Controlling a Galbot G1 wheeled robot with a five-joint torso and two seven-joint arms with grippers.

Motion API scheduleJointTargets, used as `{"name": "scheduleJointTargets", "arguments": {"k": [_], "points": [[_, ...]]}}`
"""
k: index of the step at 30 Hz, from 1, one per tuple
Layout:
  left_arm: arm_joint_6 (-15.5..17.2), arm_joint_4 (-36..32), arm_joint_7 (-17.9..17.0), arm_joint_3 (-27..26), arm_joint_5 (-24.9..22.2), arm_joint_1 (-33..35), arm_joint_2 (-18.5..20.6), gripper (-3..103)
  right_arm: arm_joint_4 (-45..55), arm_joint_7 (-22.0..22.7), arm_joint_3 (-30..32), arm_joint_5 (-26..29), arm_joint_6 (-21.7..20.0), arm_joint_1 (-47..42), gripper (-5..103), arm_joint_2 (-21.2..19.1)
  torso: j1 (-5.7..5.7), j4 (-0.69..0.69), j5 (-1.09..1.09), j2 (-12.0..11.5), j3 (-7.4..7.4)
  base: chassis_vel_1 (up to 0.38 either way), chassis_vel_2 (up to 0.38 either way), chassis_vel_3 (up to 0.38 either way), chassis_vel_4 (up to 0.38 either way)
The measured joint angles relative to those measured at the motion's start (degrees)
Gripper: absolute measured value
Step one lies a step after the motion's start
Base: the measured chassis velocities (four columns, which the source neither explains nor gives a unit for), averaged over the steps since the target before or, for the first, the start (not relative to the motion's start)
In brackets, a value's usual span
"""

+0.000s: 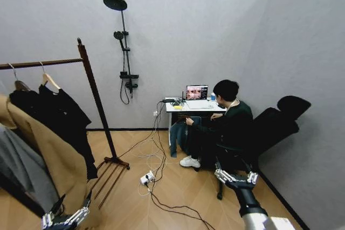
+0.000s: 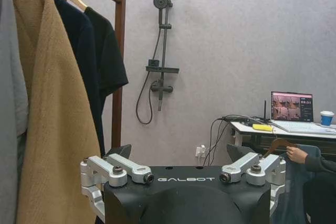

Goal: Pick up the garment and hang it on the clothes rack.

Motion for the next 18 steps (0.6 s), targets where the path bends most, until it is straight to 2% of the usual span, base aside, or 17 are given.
{"name": "scheduleJointTargets", "arguments": {"k": [18], "points": [[0.0, 0.0, 0.0, 0.0, 0.0, 0.0, 0.0, 100, 0.0, 0.0, 0.0, 0.0, 0.0, 0.0, 100, 0.0, 0.01, -0.02, 0.02, 0.0, 0.0, -0.077, -0.064, -0.064, -0.063]]}}
